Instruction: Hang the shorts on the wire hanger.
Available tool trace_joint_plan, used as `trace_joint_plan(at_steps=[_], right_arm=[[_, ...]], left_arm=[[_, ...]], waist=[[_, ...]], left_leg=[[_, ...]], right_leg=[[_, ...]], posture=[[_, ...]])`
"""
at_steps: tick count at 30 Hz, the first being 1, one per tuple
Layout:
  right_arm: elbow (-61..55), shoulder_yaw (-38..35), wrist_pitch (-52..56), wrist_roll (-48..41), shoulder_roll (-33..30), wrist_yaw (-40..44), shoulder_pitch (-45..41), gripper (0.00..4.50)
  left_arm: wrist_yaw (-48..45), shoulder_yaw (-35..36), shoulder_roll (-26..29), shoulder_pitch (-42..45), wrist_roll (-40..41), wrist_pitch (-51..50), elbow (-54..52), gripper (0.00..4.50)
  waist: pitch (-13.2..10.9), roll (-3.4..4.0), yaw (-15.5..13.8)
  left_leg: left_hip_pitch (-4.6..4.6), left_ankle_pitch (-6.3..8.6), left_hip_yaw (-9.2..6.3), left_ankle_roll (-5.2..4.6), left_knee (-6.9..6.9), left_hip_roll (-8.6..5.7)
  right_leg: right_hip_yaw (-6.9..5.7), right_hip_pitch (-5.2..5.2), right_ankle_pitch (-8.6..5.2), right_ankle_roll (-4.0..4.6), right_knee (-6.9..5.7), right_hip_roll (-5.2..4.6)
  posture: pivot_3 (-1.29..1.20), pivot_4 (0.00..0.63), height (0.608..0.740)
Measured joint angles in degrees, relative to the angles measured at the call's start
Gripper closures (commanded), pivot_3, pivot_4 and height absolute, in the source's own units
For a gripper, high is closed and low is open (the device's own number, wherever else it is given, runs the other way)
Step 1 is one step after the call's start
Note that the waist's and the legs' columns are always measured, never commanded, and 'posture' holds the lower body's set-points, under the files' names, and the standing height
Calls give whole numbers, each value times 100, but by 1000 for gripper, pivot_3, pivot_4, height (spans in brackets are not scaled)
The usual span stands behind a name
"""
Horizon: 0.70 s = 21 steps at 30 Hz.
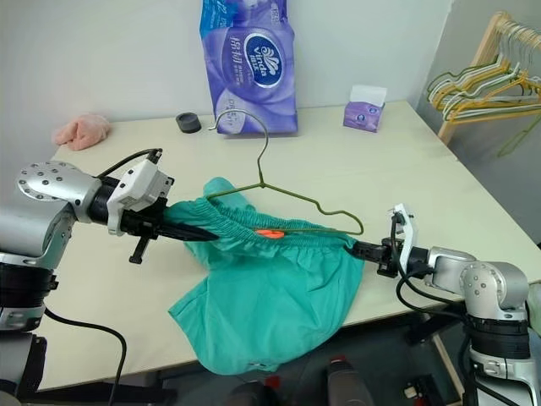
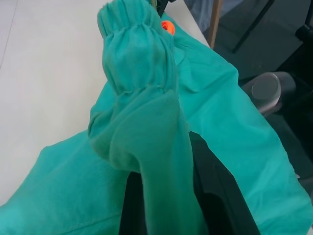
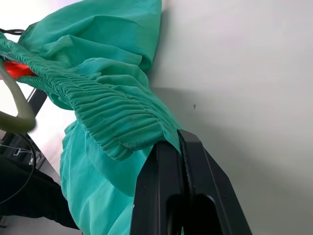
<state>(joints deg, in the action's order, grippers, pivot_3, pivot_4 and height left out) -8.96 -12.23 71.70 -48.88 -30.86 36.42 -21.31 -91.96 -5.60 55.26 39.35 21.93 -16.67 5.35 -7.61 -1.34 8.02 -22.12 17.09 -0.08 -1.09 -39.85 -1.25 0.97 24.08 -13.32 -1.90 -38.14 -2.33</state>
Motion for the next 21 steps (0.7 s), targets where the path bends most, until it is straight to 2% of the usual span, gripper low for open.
trace_joint_plan(at_steps=[7, 15, 21], right_arm=[[-44, -7, 74, -198, 0, -160, 32, 4500], [-51, -11, 98, -364, -1, -249, 29, 4500], [-153, -29, 108, -443, -2, -352, 32, 4500]], left_arm=[[-15, -257, 198, 98, -227, 601, 395, 4500], [22, -367, 161, 434, -489, 1081, 1015, 4500], [129, -367, 9, 526, -634, 1080, 1323, 4500]], waist=[[0, 0, 1], [0, 0, 0], [0, 0, 3]], left_leg=[[0, 0, 0, 0, 1, 2], [-1, 0, 1, -1, 1, 2], [-1, 1, 1, -1, 1, 2]], right_leg=[[0, 1, 0, 0, 0, 3], [-1, 1, 0, 0, 0, 5], [0, 2, 0, -1, 0, 6]], posture=[[-198, 95, 740], [-202, 95, 740], [-204, 96, 740]])
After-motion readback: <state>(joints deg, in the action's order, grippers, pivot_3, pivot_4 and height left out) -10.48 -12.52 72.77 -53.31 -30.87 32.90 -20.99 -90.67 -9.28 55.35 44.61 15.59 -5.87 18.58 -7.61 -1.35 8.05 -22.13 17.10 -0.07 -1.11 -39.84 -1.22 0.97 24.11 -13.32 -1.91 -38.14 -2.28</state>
